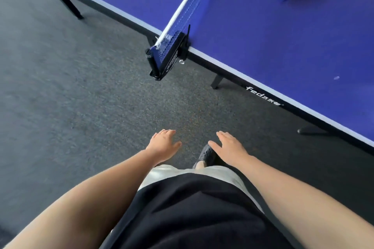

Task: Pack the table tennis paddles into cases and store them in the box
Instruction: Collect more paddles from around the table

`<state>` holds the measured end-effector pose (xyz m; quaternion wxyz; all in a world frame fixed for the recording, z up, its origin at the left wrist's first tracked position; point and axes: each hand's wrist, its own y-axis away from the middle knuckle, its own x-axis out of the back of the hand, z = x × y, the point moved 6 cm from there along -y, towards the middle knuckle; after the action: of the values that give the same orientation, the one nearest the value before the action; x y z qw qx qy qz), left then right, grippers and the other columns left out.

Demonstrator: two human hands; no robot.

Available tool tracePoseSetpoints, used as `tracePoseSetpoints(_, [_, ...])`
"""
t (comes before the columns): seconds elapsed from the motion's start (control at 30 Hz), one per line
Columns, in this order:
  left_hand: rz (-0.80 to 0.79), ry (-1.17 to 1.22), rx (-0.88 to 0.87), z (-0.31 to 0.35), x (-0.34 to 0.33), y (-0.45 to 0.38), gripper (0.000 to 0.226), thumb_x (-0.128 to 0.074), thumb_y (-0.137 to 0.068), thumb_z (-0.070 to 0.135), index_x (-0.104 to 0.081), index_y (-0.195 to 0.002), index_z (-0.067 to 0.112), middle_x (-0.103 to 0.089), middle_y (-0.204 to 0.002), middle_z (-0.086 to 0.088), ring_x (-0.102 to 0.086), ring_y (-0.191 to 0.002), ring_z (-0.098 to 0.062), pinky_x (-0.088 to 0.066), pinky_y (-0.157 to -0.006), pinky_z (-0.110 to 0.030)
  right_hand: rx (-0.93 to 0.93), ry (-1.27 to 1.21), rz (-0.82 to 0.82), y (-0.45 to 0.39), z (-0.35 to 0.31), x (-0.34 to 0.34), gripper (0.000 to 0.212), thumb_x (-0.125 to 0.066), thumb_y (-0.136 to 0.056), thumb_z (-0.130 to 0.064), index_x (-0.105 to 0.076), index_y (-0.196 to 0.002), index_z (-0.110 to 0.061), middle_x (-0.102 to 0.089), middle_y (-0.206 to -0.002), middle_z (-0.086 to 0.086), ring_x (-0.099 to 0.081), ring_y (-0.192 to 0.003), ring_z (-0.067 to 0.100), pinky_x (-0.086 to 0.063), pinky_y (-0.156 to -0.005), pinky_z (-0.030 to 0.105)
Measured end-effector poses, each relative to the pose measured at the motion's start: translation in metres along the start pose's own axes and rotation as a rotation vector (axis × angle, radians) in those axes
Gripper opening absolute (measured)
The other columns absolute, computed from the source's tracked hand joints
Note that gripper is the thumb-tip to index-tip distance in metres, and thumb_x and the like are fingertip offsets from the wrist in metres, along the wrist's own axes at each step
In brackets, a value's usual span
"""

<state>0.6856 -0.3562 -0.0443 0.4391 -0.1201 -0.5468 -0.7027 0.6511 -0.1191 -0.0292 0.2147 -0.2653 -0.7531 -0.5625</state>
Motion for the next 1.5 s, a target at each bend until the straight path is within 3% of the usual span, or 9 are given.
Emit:
tracePoseSetpoints(0.2, [-0.023,0.061,0.01,-0.109,0.019,0.029,0.065,-0.047,-0.097,0.046,-0.03,-0.152,0.016,-0.029,-0.16,-0.002,-0.016,-0.151,-0.023,-0.011,-0.123,-0.044,0.041,0.102,-0.039,-0.011,-0.107,-0.055,0.071,-0.033,-0.098,-0.06,-0.026,-0.153,-0.015,-0.02,-0.162,0.002,-0.009,-0.151,0.023,-0.011,-0.121,0.046])
tracePoseSetpoints(0.37, [-0.002,0.051,0.035,-0.198,0.056,0.046,0.066,-0.046,-0.098,0.045,-0.027,-0.154,0.016,-0.025,-0.162,-0.002,-0.011,-0.152,-0.024,-0.01,-0.123,-0.045,0.126,0.137,-0.056,-0.029,-0.214,-0.082,0.073,-0.033,-0.097,-0.062,-0.025,-0.153,-0.015,-0.019,-0.162,0.003,-0.008,-0.151,0.025,-0.011,-0.121,0.047])
tracePoseSetpoints(0.67, [0.097,0.054,0.104,-0.29,0.15,0.02,0.068,-0.041,-0.098,0.053,-0.024,-0.155,0.019,-0.021,-0.163,-0.001,-0.006,-0.153,-0.023,-0.004,-0.124,-0.045,0.265,0.111,0.016,-0.103,-0.378,-0.041,0.074,-0.034,-0.096,-0.062,-0.027,-0.154,-0.016,-0.018,-0.163,0.003,-0.008,-0.151,0.024,-0.009,-0.12,0.047])
tracePoseSetpoints(0.9, [0.169,0.025,0.084,-0.296,0.263,-0.054,0.066,-0.042,-0.098,0.054,-0.027,-0.154,0.021,-0.021,-0.163,0.001,-0.006,-0.152,-0.022,-0.005,-0.124,-0.045,0.297,0.104,0.134,-0.179,-0.446,0.05,0.075,-0.029,-0.095,-0.065,-0.028,-0.153,-0.017,-0.018,-0.162,0.004,-0.008,-0.15,0.026,-0.011,-0.121,0.049])
tracePoseSetpoints(1.13, [0.214,-0.073,-0.037,-0.265,0.392,-0.155,0.064,-0.045,-0.098,0.051,-0.031,-0.152,0.021,-0.026,-0.161,0.0,-0.011,-0.152,-0.023,-0.008,-0.123,-0.045,0.179,-0.036,0.247,-0.238,-0.469,0.166,0.073,-0.03,-0.096,-0.063,-0.026,-0.153,-0.018,-0.014,-0.163,0.002,-0.003,-0.151,0.025,-0.005,-0.121,0.049])
tracePoseSetpoints(1.33, [0.271,-0.167,-0.237,-0.219,0.491,-0.239,0.057,-0.05,-0.095,0.043,-0.042,-0.146,0.019,-0.05,-0.144,-0.001,-0.037,-0.138,-0.022,-0.02,-0.12,-0.041,0.05,-0.082,0.309,-0.289,-0.462,0.248,0.071,-0.027,-0.098,-0.062,-0.024,-0.154,-0.018,-0.014,-0.163,0.002,-0.003,-0.151,0.025,-0.007,-0.122,0.047])
tracePoseSetpoints(1.5, [0.272,-0.179,-0.362,-0.191,0.56,-0.331,0.057,-0.05,-0.097,0.04,-0.039,-0.148,0.016,-0.04,-0.152,-0.003,-0.025,-0.145,-0.023,-0.014,-0.122,-0.04,-0.094,-0.178,0.354,-0.348,-0.452,0.307,0.07,-0.031,-0.098,-0.059,-0.022,-0.155,-0.019,-0.01,-0.164,0.001,-0.001,-0.151,0.023,-0.008,-0.122,0.045])
